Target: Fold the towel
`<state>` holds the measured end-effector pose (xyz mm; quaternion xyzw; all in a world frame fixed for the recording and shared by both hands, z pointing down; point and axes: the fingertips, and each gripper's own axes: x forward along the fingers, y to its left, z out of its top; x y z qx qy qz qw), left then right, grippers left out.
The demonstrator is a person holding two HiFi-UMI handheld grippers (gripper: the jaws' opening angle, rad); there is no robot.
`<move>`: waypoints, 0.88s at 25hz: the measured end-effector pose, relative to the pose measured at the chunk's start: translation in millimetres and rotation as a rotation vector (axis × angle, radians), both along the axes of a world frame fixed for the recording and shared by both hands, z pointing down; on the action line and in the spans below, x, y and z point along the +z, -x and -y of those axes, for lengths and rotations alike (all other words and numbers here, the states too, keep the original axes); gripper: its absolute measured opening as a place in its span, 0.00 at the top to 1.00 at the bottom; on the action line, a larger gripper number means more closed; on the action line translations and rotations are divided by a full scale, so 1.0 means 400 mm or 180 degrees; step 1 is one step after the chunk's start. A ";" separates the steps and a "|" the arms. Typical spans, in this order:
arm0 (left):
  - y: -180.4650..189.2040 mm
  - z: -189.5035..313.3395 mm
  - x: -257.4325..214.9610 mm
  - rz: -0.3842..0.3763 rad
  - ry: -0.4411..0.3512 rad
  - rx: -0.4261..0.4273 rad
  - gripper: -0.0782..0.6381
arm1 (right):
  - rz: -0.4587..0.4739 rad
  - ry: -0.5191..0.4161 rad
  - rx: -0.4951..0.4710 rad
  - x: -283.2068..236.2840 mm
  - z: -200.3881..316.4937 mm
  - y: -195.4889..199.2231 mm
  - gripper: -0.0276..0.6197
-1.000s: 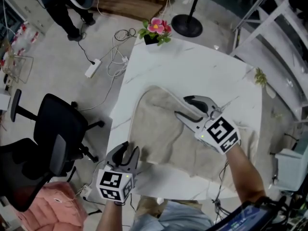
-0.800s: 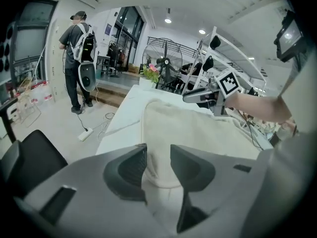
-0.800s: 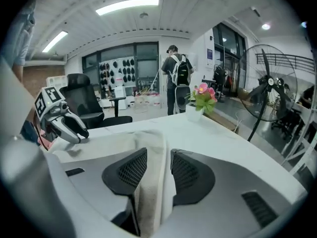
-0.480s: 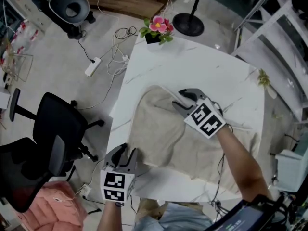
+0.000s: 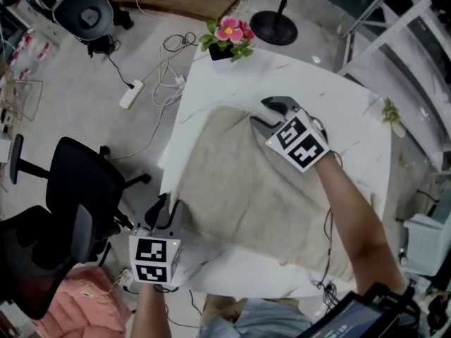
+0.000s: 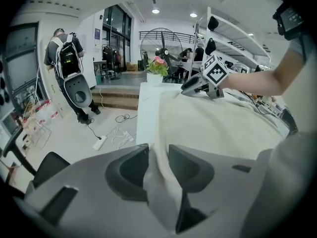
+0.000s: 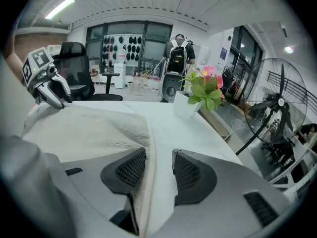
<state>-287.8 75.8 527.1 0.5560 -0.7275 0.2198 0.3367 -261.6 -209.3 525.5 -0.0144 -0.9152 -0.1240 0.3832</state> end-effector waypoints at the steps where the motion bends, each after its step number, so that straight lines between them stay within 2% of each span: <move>1: 0.014 0.005 0.000 0.0018 0.0000 -0.0002 0.71 | 0.0012 -0.0020 -0.0003 -0.001 0.013 0.010 0.66; 5: 0.057 0.022 -0.002 -0.0103 -0.0007 -0.0073 0.68 | 0.0021 0.0058 -0.0066 -0.004 0.036 0.038 0.64; 8: 0.082 0.026 -0.020 -0.0191 -0.0170 -0.0184 0.66 | 0.0159 0.0470 -0.0137 -0.060 0.011 0.033 0.58; 10: 0.081 0.015 -0.045 -0.0135 -0.0268 -0.0214 0.66 | 0.0365 0.0746 -0.0147 -0.123 -0.012 0.008 0.58; 12: 0.055 -0.001 -0.077 -0.0069 -0.0343 -0.0181 0.66 | 0.0570 0.0873 -0.0085 -0.187 -0.020 -0.044 0.58; 15: -0.023 -0.018 -0.126 -0.0047 -0.0452 -0.0038 0.67 | 0.0846 0.0773 0.0198 -0.285 0.007 -0.170 0.60; 18: -0.116 0.005 -0.155 -0.0071 -0.0608 0.0303 0.67 | 0.1101 0.0442 0.0730 -0.387 0.066 -0.364 0.65; 20: -0.191 0.040 -0.166 -0.0129 -0.0721 0.0613 0.68 | 0.1153 0.0185 0.1170 -0.440 0.101 -0.532 0.68; 22: -0.289 0.054 -0.183 -0.0228 -0.0782 0.0839 0.69 | 0.1044 0.0018 0.1484 -0.455 0.107 -0.690 0.71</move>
